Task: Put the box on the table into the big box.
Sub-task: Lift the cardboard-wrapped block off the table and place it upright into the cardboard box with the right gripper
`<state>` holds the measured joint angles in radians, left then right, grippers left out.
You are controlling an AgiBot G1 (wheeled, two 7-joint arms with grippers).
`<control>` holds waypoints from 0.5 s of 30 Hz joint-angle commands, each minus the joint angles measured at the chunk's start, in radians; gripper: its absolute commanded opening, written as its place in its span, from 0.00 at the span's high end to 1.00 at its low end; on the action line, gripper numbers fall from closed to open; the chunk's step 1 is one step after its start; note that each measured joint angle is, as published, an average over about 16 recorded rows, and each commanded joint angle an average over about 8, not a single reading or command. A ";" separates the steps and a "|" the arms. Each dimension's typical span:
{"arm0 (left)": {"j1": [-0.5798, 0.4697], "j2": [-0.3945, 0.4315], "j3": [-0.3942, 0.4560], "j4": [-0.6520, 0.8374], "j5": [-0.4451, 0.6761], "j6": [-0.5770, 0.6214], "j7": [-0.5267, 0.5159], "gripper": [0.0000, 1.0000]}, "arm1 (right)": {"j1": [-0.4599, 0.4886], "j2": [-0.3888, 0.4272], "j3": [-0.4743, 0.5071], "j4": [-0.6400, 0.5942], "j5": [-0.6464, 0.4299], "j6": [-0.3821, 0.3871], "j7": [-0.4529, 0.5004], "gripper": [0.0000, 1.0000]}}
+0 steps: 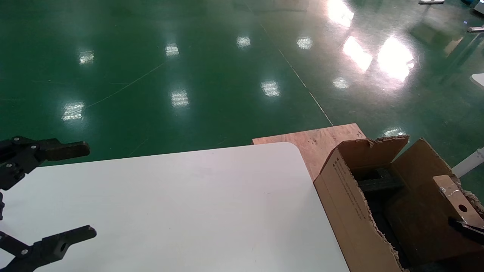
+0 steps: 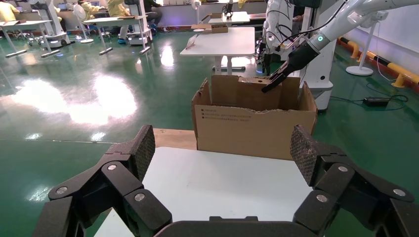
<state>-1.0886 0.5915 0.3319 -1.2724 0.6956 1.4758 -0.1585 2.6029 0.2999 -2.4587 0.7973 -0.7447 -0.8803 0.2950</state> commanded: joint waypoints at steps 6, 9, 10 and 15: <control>0.000 0.000 0.000 0.000 0.000 0.000 0.000 0.00 | 0.006 -0.005 -0.010 -0.002 0.001 0.001 0.004 0.60; 0.000 0.000 0.000 0.000 0.000 0.000 0.000 0.00 | 0.007 -0.007 -0.013 -0.002 0.001 0.001 0.007 0.23; 0.000 0.000 0.000 0.000 0.000 0.000 0.000 0.00 | 0.007 -0.007 -0.014 -0.002 0.001 0.001 0.007 0.13; 0.000 0.000 0.000 0.000 0.000 0.000 0.000 0.00 | 0.007 -0.007 -0.015 -0.003 0.001 0.002 0.007 0.00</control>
<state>-1.0884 0.5914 0.3320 -1.2722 0.6952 1.4754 -0.1583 2.6101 0.2928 -2.4728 0.7949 -0.7437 -0.8788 0.3022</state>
